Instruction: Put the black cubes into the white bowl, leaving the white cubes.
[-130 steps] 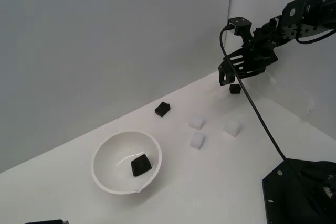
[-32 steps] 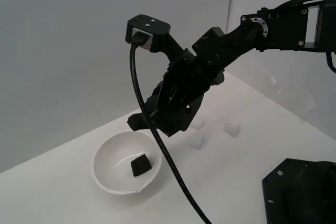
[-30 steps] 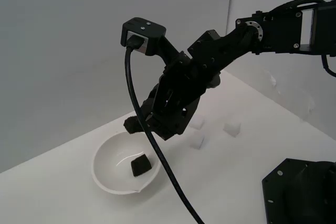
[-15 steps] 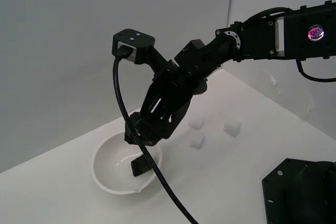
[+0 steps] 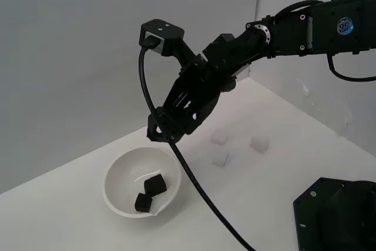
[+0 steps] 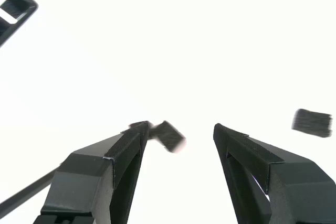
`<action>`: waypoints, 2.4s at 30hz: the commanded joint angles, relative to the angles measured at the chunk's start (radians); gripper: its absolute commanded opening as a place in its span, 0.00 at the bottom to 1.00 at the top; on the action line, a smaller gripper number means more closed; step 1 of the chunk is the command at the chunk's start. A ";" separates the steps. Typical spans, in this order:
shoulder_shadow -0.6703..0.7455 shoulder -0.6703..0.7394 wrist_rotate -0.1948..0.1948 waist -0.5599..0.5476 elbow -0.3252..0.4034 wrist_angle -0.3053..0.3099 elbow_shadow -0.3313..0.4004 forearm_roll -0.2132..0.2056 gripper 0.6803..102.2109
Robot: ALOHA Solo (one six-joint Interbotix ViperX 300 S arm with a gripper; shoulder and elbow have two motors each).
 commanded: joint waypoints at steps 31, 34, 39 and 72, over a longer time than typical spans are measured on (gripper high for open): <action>-0.167 -0.173 0.021 0.187 0.091 -0.410 0.086 0.005 0.92; -0.199 -0.206 0.021 0.206 0.092 -0.408 0.086 0.006 0.98; -0.252 -0.255 0.021 0.210 0.089 -0.420 0.083 0.005 0.98; -0.434 -0.439 0.021 0.210 0.006 -0.511 -0.003 0.006 0.98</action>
